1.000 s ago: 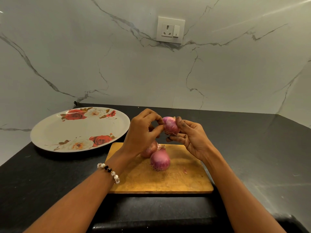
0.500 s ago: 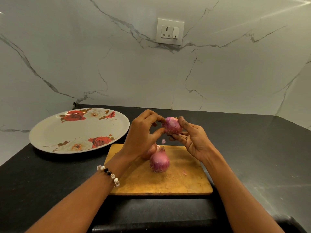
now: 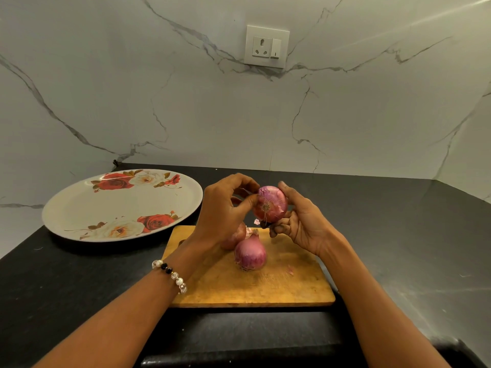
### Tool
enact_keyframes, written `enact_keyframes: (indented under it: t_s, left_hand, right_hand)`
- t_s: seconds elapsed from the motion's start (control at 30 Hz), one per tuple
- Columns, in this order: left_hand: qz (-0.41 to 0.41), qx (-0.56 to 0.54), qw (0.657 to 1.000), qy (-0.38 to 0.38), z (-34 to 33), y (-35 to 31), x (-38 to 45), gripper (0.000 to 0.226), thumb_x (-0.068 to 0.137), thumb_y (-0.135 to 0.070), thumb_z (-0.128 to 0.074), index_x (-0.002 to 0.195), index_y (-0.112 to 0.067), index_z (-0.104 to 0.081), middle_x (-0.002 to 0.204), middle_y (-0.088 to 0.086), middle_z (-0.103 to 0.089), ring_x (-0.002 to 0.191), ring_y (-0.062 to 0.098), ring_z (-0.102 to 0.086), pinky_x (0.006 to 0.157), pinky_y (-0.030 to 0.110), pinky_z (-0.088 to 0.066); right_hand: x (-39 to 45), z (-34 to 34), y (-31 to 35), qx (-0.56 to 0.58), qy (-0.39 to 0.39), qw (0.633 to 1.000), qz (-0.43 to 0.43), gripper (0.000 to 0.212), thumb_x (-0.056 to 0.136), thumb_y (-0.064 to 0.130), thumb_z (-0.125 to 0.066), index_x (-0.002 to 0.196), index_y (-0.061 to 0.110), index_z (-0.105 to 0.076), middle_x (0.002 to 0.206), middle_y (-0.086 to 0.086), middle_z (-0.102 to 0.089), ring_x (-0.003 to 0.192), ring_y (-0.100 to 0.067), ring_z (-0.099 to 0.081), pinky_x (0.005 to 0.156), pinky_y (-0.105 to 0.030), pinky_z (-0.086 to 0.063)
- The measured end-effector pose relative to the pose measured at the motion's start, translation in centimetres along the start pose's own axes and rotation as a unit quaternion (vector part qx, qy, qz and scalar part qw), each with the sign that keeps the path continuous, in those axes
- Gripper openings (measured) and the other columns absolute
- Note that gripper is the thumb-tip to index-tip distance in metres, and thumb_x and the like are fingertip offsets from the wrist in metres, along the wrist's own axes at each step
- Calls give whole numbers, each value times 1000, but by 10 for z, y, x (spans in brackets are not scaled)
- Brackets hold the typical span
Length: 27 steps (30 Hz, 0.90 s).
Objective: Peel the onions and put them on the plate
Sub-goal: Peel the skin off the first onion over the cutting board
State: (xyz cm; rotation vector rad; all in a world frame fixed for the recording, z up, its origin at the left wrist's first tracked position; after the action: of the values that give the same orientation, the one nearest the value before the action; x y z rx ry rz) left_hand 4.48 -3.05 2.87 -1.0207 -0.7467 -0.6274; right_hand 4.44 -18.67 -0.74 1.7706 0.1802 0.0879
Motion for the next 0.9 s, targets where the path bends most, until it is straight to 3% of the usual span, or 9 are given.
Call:
enact_keyframes:
  t_s: [0.13,0.37,0.5,0.6,0.7,0.8,0.9]
  left_hand:
    - [-6,6,1000,2,-1,1,-1,27,81,-13,-72,107,-10,-69,98,-2,-68,83,0,-60,73,3,-46]
    - [-17,20,1000,-3,3,0,1,15,78,-14,-75,91,-8,-72,90,2,-67,73,3,-61,68,6,-49]
    - [5,15,1000,-20,6,2,1,12,81,-16,-74,89,-9,-70,89,0,-67,77,6,-61,67,9,-50]
    - [28,29,999,-33,9,5,2,11,82,-22,-73,90,-16,-69,91,-6,-65,84,10,-61,69,17,-51]
    - [43,2,999,-12,8,5,1,16,81,-28,-72,96,-23,-67,94,-13,-64,87,6,-62,68,15,-51]
    - [29,-21,999,20,2,0,0,24,79,-35,-70,99,-22,-68,97,-10,-66,87,6,-64,70,14,-53]
    - [5,-3,999,41,-3,0,-1,21,78,-24,-74,95,-14,-72,96,-2,-67,84,9,-64,71,14,-54]
  right_hand:
    - [0,1,0,-23,4,1000,4,64,80,53,-58,121,3,-54,101,-39,-65,49,-24,-65,54,-29,-59]
    - [3,2,-2,-32,-8,999,7,62,79,51,-60,119,3,-57,107,-37,-66,58,-26,-69,55,-29,-60]
    - [3,5,-1,-14,-33,999,17,58,82,48,-61,120,5,-57,106,-33,-66,65,-29,-71,52,-28,-60]
    - [3,7,2,11,-54,998,31,44,82,42,-63,112,11,-60,104,-26,-65,72,-29,-73,56,-28,-60]
    - [4,8,5,12,-47,997,65,36,79,33,-68,107,9,-66,108,-21,-63,81,-27,-73,62,-31,-62]
    - [5,8,6,13,-26,996,88,35,75,21,-72,107,6,-68,110,-19,-67,91,-30,-72,65,-34,-63]
    - [8,9,4,2,-10,996,91,37,75,15,-73,110,4,-66,109,-20,-70,98,-35,-71,69,-39,-63]
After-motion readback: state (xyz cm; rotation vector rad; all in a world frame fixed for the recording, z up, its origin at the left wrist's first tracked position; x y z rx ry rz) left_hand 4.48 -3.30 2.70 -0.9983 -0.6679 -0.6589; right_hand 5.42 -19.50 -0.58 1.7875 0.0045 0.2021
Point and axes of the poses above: each hand's wrist, its own x-axis towards the middle knuckle, its own z-axis out of the back of the hand, y = z × x, the point moved 6 cm from there along x, towards the middle knuckle
